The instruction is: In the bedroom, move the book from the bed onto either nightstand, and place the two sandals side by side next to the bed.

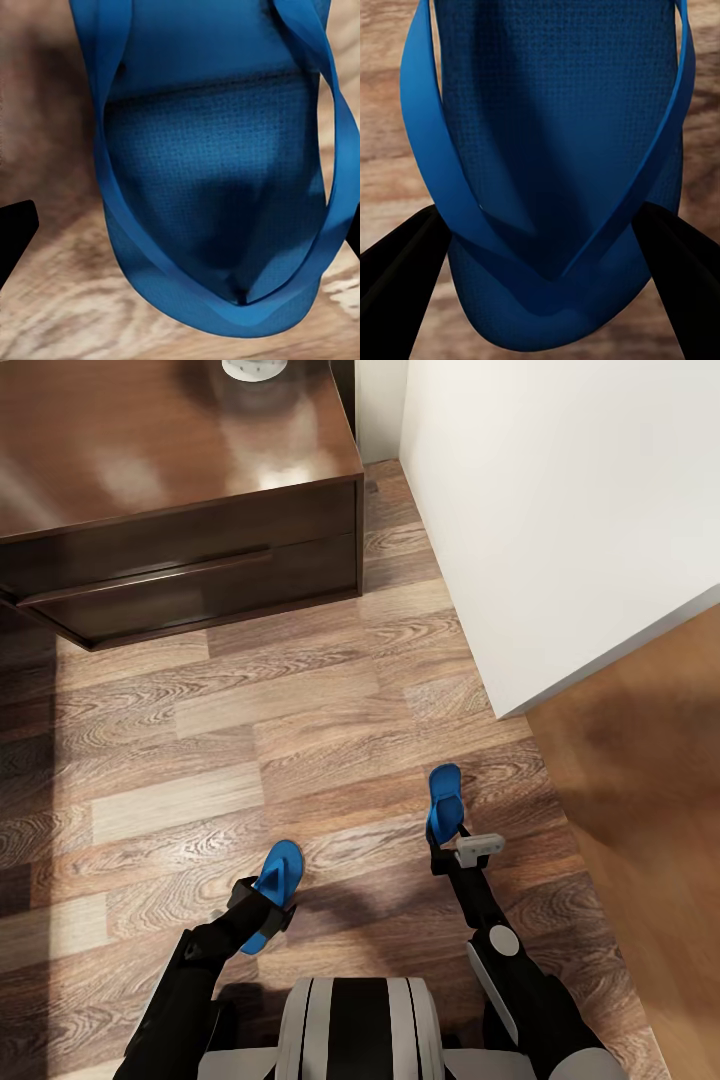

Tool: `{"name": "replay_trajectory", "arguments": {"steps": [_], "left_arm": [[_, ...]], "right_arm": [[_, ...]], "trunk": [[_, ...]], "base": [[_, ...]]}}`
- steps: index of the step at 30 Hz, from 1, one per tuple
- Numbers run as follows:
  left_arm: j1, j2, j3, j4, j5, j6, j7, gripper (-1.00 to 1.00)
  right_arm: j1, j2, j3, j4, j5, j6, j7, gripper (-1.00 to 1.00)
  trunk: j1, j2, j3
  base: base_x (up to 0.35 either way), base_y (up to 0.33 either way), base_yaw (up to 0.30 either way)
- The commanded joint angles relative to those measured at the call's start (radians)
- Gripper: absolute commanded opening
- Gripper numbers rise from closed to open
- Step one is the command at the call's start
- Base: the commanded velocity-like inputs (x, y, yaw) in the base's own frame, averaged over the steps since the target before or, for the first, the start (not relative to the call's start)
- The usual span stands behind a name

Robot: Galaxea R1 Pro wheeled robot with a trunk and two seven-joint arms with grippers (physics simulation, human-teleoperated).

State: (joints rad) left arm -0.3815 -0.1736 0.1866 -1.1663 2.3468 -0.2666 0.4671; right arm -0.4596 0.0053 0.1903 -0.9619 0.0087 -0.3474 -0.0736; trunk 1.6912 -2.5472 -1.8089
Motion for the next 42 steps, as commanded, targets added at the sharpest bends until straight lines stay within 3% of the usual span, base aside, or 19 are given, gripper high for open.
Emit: {"name": "replay_trajectory", "arguments": {"steps": [1,42], "left_arm": [[0.000,-0.001,0.002,-0.001,0.009,-0.006,0.001,1.00],[0.000,-0.001,-0.002,-0.001,0.009,-0.005,0.001,1.00]], "right_arm": [[0.000,-0.001,0.003,0.055,-0.001,-0.002,-0.008,-1.00],[0.000,-0.002,0.003,0.055,-0.001,-0.002,-0.008,-1.00]], "trunk": [[0.000,0.000,0.000],[0.000,0.000,0.000]], "base": [[0.000,0.000,0.000],[0.000,0.000,0.000]]}}
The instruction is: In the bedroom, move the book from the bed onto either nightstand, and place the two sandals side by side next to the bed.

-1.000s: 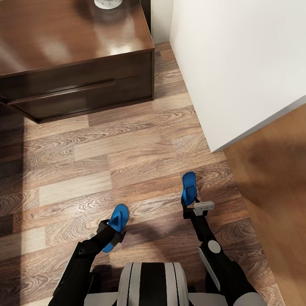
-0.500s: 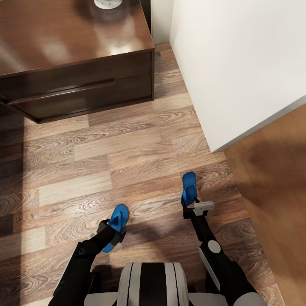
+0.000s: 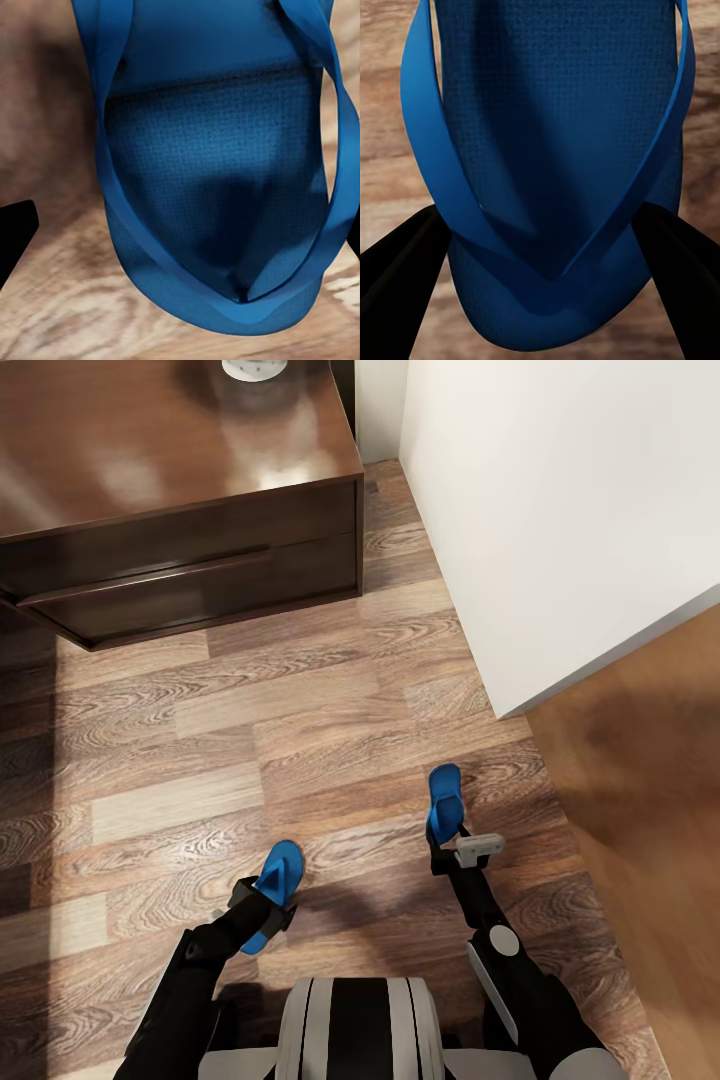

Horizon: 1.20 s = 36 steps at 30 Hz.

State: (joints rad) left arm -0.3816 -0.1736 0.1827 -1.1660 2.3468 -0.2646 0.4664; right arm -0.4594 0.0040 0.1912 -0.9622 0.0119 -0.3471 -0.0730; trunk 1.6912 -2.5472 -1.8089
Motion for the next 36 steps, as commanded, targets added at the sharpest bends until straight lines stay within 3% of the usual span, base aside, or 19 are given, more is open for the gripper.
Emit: {"name": "replay_trajectory", "arguments": {"steps": [1,11,13,15,19,36], "left_arm": [[0.000,-0.001,0.002,-0.001,0.009,-0.007,0.001,1.00],[0.000,-0.001,0.001,0.015,0.009,-0.002,0.001,1.00],[0.000,-0.001,0.001,0.041,0.009,0.017,0.002,1.00],[0.000,-0.001,0.000,0.092,0.009,0.078,0.002,1.00],[0.000,-0.001,0.000,0.117,0.009,0.117,0.000,1.00],[0.000,-0.001,0.000,0.137,0.009,0.128,-0.003,1.00]], "right_arm": [[0.000,-0.001,0.002,0.056,-0.004,-0.003,-0.008,-1.00],[-0.001,-0.001,0.002,0.056,-0.006,-0.003,-0.008,-1.00],[-0.001,-0.001,0.002,0.056,-0.008,-0.003,-0.008,-1.00],[-0.001,-0.001,0.002,0.056,-0.009,-0.003,-0.008,-1.00],[-0.001,-0.001,0.002,0.056,-0.009,-0.003,-0.008,-1.00],[-0.001,0.001,0.002,0.056,-0.006,-0.003,-0.008,-1.00]], "trunk": [[0.000,0.000,0.000],[0.000,0.000,0.000],[0.000,0.000,0.000],[0.000,0.000,0.000],[0.000,0.000,0.000],[0.000,0.000,0.000]], "base": [[0.000,0.000,0.000],[0.000,0.000,0.000],[0.000,0.000,0.000],[0.000,0.000,0.000],[0.000,0.000,0.000],[0.000,0.000,0.000]]}}
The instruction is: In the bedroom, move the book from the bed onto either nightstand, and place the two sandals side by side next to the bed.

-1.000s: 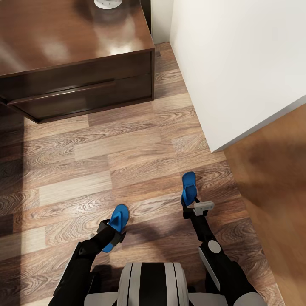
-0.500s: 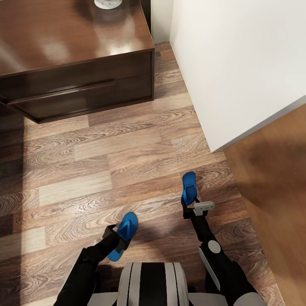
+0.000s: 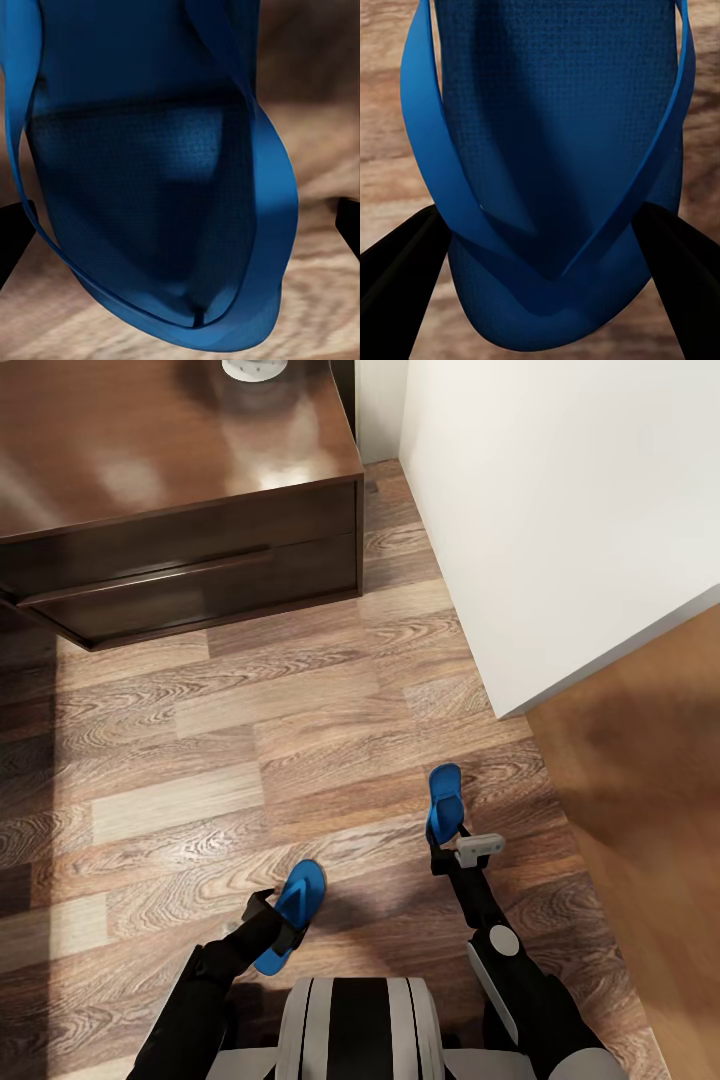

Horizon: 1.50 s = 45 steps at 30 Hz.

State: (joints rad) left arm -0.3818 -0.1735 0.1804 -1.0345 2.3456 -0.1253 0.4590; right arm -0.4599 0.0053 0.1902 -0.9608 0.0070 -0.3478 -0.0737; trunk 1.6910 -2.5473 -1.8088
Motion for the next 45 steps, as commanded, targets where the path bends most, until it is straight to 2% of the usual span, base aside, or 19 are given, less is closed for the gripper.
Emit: {"name": "replay_trajectory", "arguments": {"steps": [1,45], "left_arm": [[0.000,-0.001,0.002,0.005,0.011,-0.012,0.004,1.00],[0.000,-0.001,0.002,0.005,0.011,-0.013,0.002,1.00]], "right_arm": [[0.000,-0.001,0.003,0.054,-0.001,-0.002,-0.008,-1.00],[0.000,-0.001,0.003,0.054,0.001,-0.002,-0.008,-1.00]], "trunk": [[0.000,0.000,-0.001],[0.000,0.000,-0.001]], "base": [[0.000,0.000,0.000],[0.000,0.000,0.000]]}}
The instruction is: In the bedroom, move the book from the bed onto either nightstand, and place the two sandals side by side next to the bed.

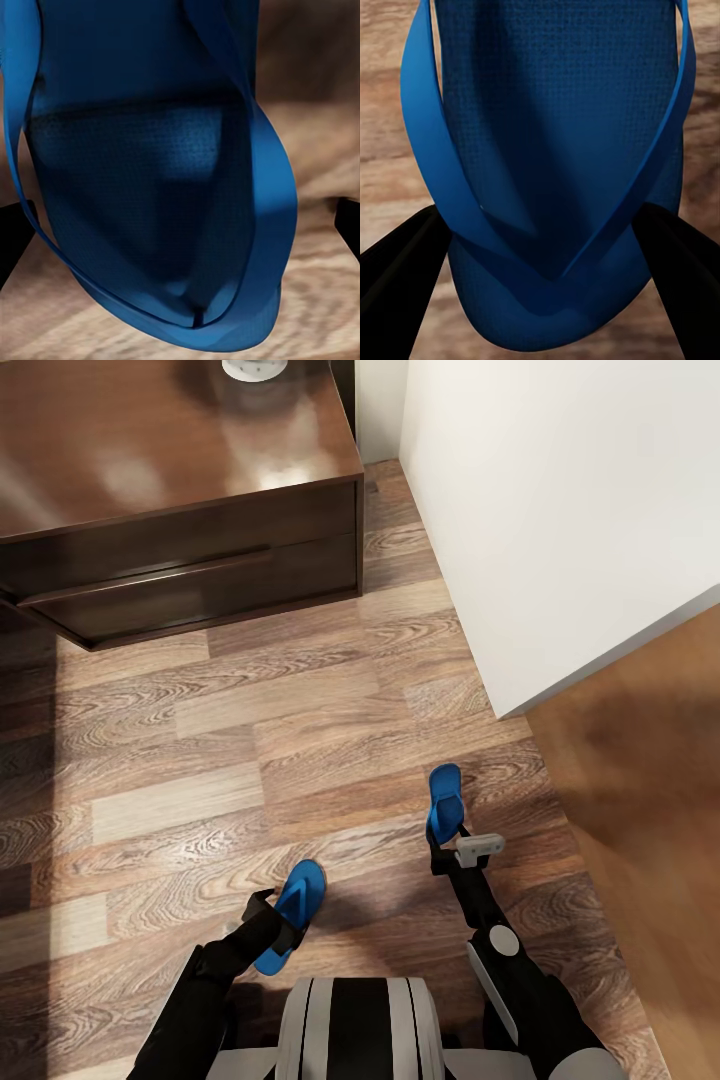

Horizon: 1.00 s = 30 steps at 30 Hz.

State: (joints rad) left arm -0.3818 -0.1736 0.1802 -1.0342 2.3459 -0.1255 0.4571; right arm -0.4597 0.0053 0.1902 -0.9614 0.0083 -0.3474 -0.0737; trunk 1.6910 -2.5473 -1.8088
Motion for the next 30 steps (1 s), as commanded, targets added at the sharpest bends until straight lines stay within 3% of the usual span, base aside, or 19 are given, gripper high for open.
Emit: {"name": "replay_trajectory", "arguments": {"steps": [1,27,28,30], "left_arm": [[0.000,-0.001,0.002,0.005,0.010,-0.013,0.004,1.00],[0.003,-0.001,0.002,0.003,0.010,-0.013,0.008,1.00],[0.003,-0.001,0.002,0.003,0.010,-0.013,0.008,-1.00],[0.003,-0.001,0.002,0.002,0.010,-0.013,0.008,-1.00]], "right_arm": [[0.000,-0.001,0.003,0.055,-0.001,-0.002,-0.008,-1.00],[0.000,-0.001,0.003,0.056,-0.001,-0.002,-0.008,-1.00],[0.000,-0.001,0.003,0.056,-0.001,-0.002,-0.008,-1.00],[0.000,-0.001,0.003,0.056,-0.001,-0.002,-0.008,-1.00]], "trunk": [[0.000,0.000,-0.001],[0.000,0.000,-0.001],[0.000,0.000,-0.001],[0.000,0.000,-0.001]], "base": [[0.000,0.000,0.000],[0.000,0.000,0.000],[0.000,0.000,0.000],[0.000,0.000,0.000]]}}
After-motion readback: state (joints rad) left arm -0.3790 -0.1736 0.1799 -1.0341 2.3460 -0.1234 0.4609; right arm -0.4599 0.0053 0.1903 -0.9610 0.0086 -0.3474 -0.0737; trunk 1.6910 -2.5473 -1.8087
